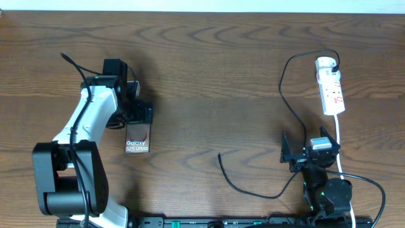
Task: Plug charger to phone and switch on socket
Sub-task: 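Move the left gripper forward over the upright silver phone, then lower the left gripper and close it on the phone's top edge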
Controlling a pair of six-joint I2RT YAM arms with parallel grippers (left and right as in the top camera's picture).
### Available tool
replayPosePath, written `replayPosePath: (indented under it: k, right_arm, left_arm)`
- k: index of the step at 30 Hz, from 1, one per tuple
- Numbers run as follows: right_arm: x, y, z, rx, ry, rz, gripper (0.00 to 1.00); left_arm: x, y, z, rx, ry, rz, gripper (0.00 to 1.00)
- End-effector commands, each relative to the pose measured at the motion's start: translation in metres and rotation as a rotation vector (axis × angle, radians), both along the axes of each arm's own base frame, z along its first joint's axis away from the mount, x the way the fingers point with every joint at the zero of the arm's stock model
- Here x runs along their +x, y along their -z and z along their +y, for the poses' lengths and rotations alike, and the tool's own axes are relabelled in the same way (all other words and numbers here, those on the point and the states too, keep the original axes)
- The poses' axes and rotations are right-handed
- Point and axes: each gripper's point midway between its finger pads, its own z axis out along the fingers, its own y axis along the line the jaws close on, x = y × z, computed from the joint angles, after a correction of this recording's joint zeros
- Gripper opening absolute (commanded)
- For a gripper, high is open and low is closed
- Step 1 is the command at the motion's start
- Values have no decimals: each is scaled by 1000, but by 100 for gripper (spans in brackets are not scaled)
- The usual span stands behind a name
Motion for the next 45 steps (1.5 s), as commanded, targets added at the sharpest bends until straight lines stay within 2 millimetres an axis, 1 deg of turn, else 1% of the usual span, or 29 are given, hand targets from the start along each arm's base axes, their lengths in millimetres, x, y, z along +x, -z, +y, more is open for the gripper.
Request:
replayPosePath:
  k: [1, 5, 21, 30, 38, 45]
  right_arm:
    - [0, 1, 1, 11, -2, 0, 99]
    - [0, 0, 1, 11, -2, 0, 99]
    - [0, 0, 1, 11, -2, 0, 99]
    - [0, 1, 1, 11, -2, 0, 99]
    - [0, 0, 1, 11, -2, 0, 99]
    - [0, 0, 1, 11, -2, 0, 99]
  left_arm:
    - [-5, 9, 3, 10, -3, 13, 98]
    - [-3, 13, 3, 11, -2, -3, 98]
    - [21, 11, 4, 16, 1, -103, 98]
    - [21, 11, 4, 16, 5, -102, 98]
    - [13, 22, 3, 16, 5, -91, 98]
    - [13, 23, 3, 15, 6, -94, 98]
